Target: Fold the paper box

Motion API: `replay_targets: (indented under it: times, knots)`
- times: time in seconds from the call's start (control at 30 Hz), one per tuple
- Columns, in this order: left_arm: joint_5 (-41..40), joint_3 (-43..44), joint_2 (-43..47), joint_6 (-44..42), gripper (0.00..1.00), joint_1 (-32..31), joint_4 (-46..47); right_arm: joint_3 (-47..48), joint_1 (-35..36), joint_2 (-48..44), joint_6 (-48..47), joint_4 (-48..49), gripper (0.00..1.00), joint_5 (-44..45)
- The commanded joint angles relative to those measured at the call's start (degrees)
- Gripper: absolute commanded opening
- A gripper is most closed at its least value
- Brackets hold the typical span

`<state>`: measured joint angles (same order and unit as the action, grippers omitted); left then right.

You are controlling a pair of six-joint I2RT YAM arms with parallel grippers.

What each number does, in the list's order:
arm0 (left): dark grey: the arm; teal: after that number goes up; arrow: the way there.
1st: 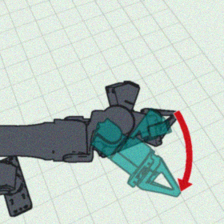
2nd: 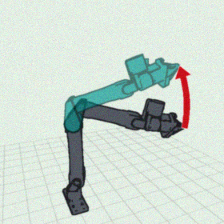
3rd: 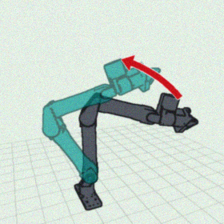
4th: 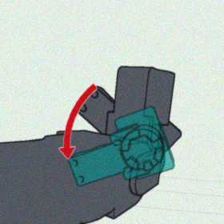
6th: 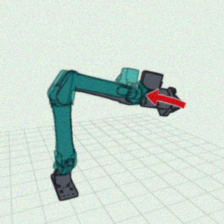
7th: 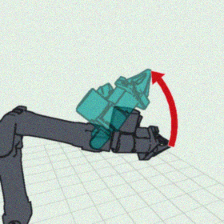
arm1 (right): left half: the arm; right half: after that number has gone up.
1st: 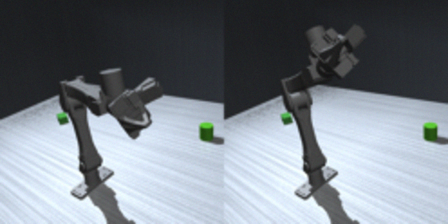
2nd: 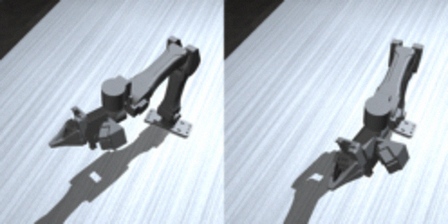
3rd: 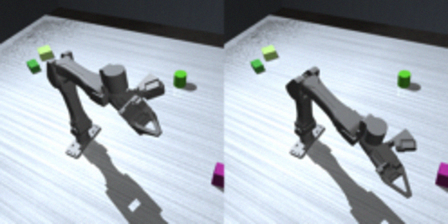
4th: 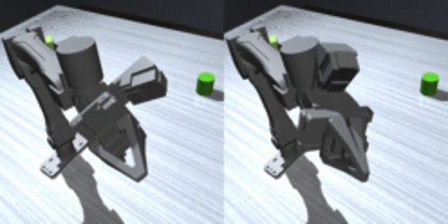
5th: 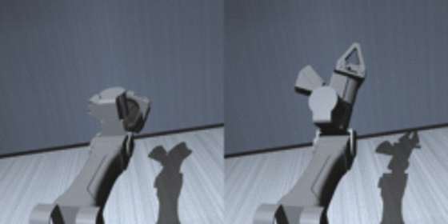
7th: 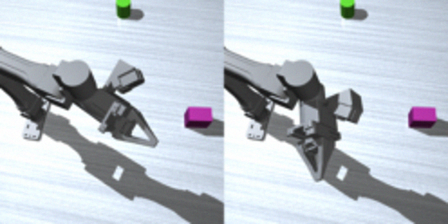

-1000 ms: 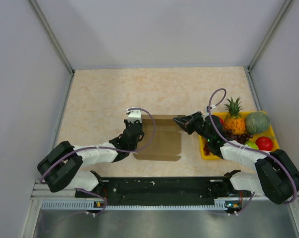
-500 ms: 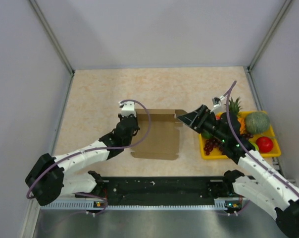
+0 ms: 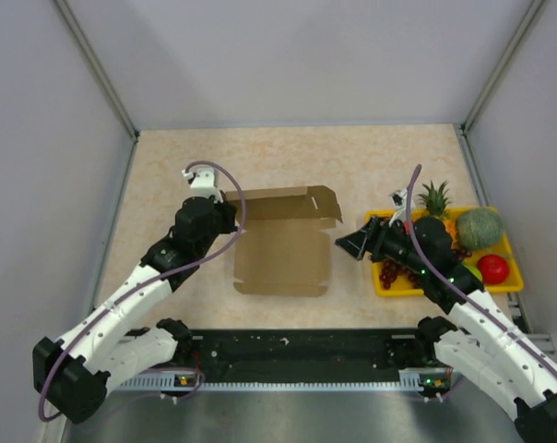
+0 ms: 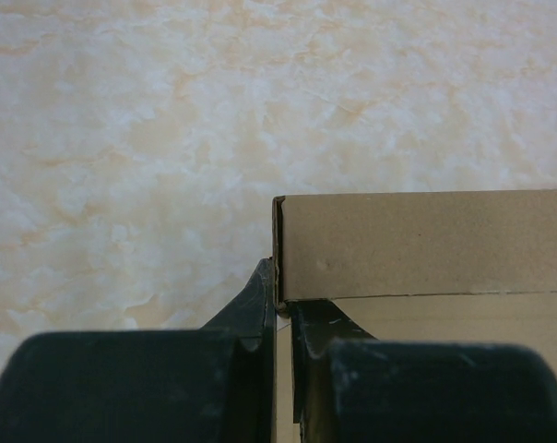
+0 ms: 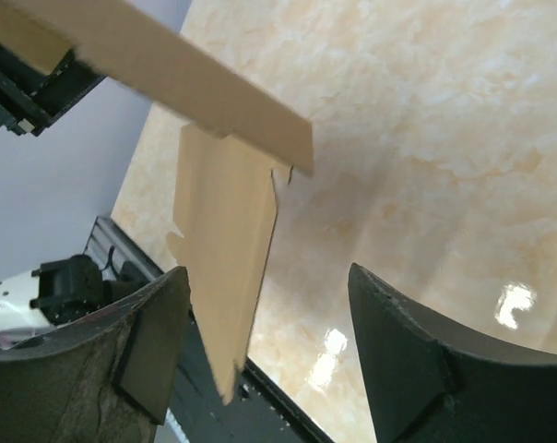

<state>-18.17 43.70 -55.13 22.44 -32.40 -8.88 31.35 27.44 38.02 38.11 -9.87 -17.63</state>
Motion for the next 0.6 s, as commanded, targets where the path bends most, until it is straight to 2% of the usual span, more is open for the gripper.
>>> replay_targets:
  times: [0.0, 0.1, 0.13, 0.23, 0.27, 0.4, 0.47, 0.57]
  knots:
    - [9.7, 2.4, 4.7, 1.3, 0.00, 2.2, -4.6, -1.1, -3.3, 2.2, -2.2, 11.9, 0.67, -7.8]
    - [12.2, 1.9, 6.9, 2.2, 0.00, 4.1, -4.9, -6.7, -10.6, 1.7, 8.1, 26.0, 0.56, -16.2]
    - [13.9, 1.8, 7.3, 3.0, 0.00, 5.1, -4.8, -10.0, -11.5, 2.1, 13.5, 34.4, 0.55, -18.0]
    - [17.6, 2.3, 8.1, 4.9, 0.00, 6.6, -4.9, -14.6, -12.1, 3.6, 20.0, 44.9, 0.55, -23.2]
    - [17.9, 2.7, 8.2, 5.5, 0.00, 7.0, -4.9, -15.5, -12.1, 3.6, 21.2, 48.8, 0.58, -23.8]
    - [24.7, 2.9, 7.8, 9.3, 0.00, 8.6, -3.3, -16.7, -12.1, 4.2, 23.2, 50.4, 0.62, -23.4]
    - [25.7, 2.7, 7.8, 9.9, 0.00, 8.7, -2.1, -16.4, -12.1, 5.6, 25.0, 53.7, 0.63, -23.3]
    - [26.3, 2.0, 8.3, 11.0, 0.00, 8.8, -0.6, -14.7, -12.1, 6.9, 26.3, 53.2, 0.63, -23.4]
